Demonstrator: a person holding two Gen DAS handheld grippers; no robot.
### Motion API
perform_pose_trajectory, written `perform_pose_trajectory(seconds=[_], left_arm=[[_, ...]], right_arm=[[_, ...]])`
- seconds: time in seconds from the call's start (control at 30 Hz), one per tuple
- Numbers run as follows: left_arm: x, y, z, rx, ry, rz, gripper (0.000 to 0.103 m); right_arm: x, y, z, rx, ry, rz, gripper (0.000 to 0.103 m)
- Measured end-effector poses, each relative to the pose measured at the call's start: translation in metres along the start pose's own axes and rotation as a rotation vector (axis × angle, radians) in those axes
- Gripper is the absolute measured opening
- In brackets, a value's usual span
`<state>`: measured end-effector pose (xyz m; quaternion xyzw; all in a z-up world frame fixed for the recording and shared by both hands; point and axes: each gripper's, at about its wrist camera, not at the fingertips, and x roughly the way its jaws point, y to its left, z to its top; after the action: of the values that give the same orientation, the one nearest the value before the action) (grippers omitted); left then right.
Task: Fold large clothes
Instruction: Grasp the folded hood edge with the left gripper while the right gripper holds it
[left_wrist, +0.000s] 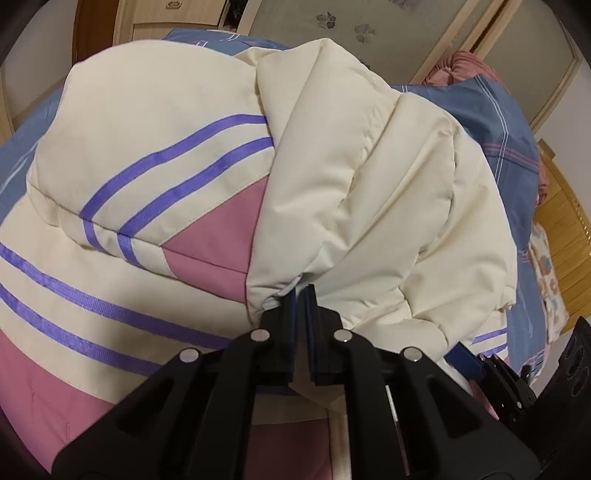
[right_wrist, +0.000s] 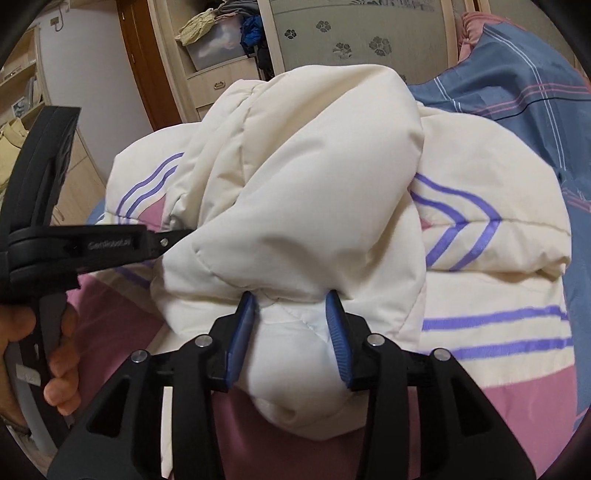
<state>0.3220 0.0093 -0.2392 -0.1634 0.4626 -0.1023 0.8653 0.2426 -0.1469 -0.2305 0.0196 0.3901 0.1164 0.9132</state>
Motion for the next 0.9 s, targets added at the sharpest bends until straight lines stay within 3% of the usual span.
perform_pose_trajectory(seconds=[0.13, 0.33, 0.5, 0.63, 0.9], left_arm=[[0.006, 0.009, 0.008, -0.06, 0.007, -0.021, 0.008], [0.016, -0.002, 0.017, -0.035, -0.006, 0.045, 0.008], [-0.013, 0.001, 0.008, -0.11, -0.029, -0.043, 0.007], [-0.025, -0.011, 0.005, -0.062, -0.055, -0.03, 0.011], [0.012, 0.003, 0.006, -0.075, 0.002, -0.019, 0.013]], right_arm=[[0.017, -0.003, 0.017, 0.025, 0.013, -0.029, 0.046], [0.028, -0.009, 0.029, 0.065, 0.028, -0.031, 0.046], [-0.01, -0.01, 0.023, 0.092, -0.005, 0.006, 0.046], [-0.039, -0.013, 0.016, 0.124, -0.039, 0.04, 0.047], [0.017, -0.02, 0.016, 0.094, 0.034, -0.057, 0.048]])
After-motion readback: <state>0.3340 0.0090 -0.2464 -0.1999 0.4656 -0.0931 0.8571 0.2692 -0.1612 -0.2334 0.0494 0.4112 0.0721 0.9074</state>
